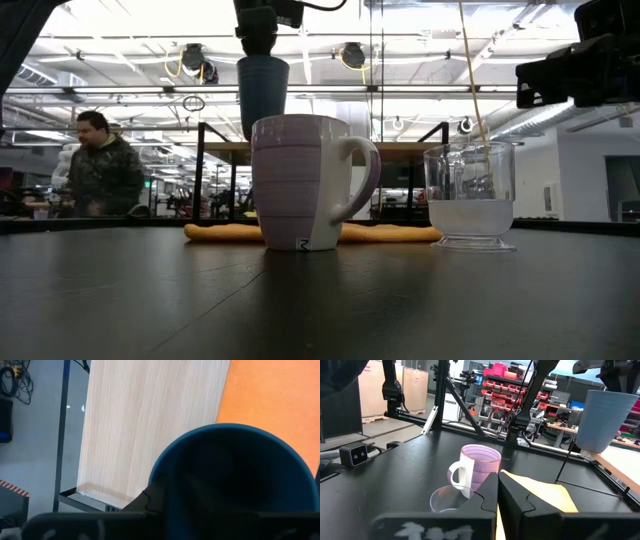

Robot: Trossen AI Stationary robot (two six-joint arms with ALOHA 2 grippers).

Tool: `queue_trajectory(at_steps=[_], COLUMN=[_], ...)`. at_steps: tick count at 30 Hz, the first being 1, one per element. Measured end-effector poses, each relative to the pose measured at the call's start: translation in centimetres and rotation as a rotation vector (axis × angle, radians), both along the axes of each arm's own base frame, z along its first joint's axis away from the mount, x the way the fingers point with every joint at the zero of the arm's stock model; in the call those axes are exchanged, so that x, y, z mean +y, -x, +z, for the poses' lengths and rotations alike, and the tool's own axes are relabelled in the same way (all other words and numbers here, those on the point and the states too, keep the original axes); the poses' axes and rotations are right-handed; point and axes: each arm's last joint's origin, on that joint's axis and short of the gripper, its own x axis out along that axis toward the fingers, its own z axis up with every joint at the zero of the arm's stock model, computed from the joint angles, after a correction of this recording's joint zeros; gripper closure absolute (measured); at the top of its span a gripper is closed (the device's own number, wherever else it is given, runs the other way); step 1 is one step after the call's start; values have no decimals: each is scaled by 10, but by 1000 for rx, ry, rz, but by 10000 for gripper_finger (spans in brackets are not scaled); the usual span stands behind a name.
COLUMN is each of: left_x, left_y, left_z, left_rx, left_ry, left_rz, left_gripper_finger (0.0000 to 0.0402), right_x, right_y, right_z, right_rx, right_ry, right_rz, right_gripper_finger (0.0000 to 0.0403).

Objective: Stack small to large cups/mugs on shelf
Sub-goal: Put the blue cup on the shelf

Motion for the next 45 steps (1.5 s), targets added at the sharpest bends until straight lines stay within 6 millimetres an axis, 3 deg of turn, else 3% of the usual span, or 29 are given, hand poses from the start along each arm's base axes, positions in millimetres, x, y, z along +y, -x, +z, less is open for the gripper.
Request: queue_trajectory(at_steps=[5,45], left_x=[0,18], left_y=[0,3], left_z=[0,2], left_rx=[0,-20], left_ry=[-1,-69], left_rz=[2,48], left_gripper_finger=[317,316], right_x=[0,0], right_y=[0,0], right_z=[0,0], right_rx=[1,2], right_ry=[1,0], right_rz=[0,0], right_gripper_finger=[403,403])
